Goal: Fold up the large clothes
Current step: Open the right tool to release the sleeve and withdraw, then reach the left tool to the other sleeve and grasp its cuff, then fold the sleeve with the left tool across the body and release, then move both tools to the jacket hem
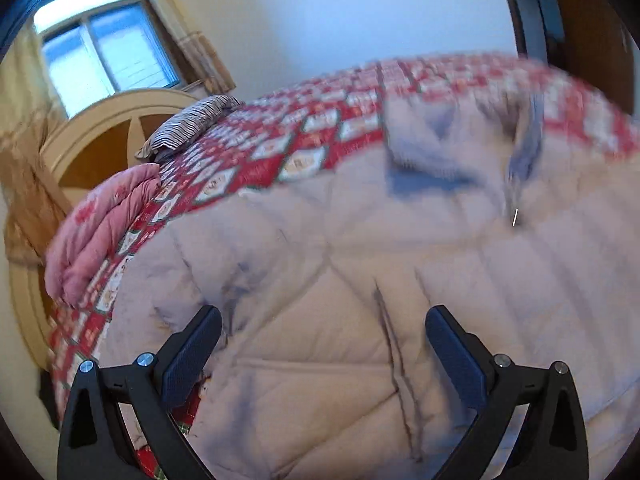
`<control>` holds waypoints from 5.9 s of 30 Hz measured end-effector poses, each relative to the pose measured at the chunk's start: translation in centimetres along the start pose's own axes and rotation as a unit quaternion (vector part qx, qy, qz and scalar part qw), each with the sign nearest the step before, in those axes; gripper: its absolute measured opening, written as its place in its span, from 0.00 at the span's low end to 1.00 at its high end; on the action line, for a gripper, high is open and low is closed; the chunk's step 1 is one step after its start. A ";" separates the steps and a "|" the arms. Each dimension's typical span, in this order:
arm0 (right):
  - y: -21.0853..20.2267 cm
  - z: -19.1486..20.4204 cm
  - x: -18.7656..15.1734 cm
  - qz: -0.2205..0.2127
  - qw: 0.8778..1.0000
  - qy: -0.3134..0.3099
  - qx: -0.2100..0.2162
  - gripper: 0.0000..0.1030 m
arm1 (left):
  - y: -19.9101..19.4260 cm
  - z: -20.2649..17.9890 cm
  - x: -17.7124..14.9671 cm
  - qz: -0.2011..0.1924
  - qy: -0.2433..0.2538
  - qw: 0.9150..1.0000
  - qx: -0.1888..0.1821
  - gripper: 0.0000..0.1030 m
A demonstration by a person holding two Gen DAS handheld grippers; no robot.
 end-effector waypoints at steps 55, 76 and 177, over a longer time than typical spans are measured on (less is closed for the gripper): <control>9.0 3.7 -3.4 0.068 0.996 -0.061 -0.013 0.49 | 3.9 -3.2 -1.1 0.017 0.026 0.998 -0.058 0.99; -2.9 10.9 -5.1 -0.020 0.992 -0.120 0.046 0.91 | 0.2 37.7 -20.9 0.098 -0.224 0.964 0.108 0.99; 4.8 13.6 -5.8 0.085 0.991 -0.051 0.085 0.54 | 11.0 7.3 -2.7 0.056 -0.085 0.995 -0.014 0.94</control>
Point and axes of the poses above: each gripper's, at about its wrist camera, not at the fingertips, and y roughly the way its jaws point, z to its left, x to its top, the point moved 9 cm from there along y, roughly the way its jaws point, and after that the axes turned 4 degrees about -x, right-handed, at the moved point
